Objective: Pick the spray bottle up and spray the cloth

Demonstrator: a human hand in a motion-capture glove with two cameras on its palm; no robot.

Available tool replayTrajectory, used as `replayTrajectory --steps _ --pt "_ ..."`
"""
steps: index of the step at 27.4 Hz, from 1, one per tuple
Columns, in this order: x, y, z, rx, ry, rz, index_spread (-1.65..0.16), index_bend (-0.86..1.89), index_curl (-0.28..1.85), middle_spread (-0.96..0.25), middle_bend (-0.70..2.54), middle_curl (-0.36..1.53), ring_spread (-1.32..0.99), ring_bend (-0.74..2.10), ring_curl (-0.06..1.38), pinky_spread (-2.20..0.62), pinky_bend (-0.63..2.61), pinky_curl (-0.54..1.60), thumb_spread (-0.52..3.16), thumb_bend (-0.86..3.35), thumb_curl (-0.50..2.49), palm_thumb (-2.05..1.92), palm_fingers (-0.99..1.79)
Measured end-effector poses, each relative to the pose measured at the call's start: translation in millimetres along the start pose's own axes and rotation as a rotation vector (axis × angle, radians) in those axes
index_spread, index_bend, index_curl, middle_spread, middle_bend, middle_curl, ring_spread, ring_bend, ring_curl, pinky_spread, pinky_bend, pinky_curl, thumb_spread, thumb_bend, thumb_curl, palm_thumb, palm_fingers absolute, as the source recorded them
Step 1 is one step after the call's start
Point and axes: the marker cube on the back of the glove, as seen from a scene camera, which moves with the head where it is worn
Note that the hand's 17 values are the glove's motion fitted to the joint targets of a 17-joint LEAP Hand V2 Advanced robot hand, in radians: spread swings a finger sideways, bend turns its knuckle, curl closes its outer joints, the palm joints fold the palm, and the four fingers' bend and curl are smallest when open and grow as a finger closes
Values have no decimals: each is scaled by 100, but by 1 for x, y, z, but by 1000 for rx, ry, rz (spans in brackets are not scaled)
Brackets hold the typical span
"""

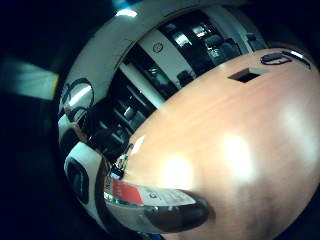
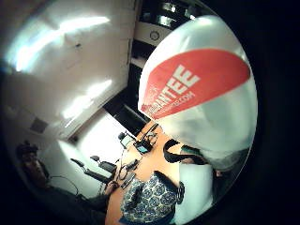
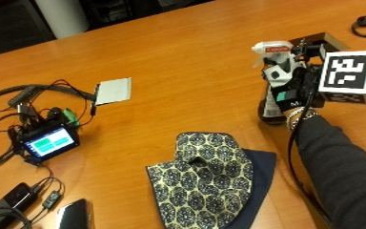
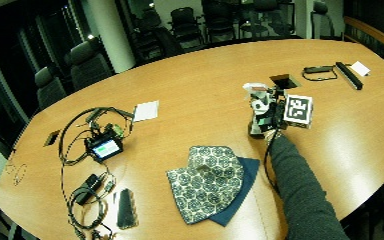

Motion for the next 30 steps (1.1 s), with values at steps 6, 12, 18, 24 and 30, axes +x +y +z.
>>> replayTrajectory --steps 6,12,18,24,30 --pt "-16 -12 -13 -90 81 -96 -28 21 51 -22 51 52 -21 70 46 -34 48 40 61 -3 66 89 140" --pt "-35 -4 -21 -319 221 -246 -28 21 53 -21 51 53 -21 70 46 -34 49 40 61 -3 67 89 139" --pt "-67 12 0 -529 305 -396 -28 21 54 -21 52 53 -21 71 46 -33 49 39 60 -3 69 89 139" --pt "-99 39 34 -663 426 -551 -28 21 55 -22 52 53 -21 71 46 -33 48 39 59 -3 70 89 139" --pt "-101 63 40 -799 608 -648 -28 21 55 -22 52 53 -21 71 45 -33 48 39 59 -3 71 90 139"
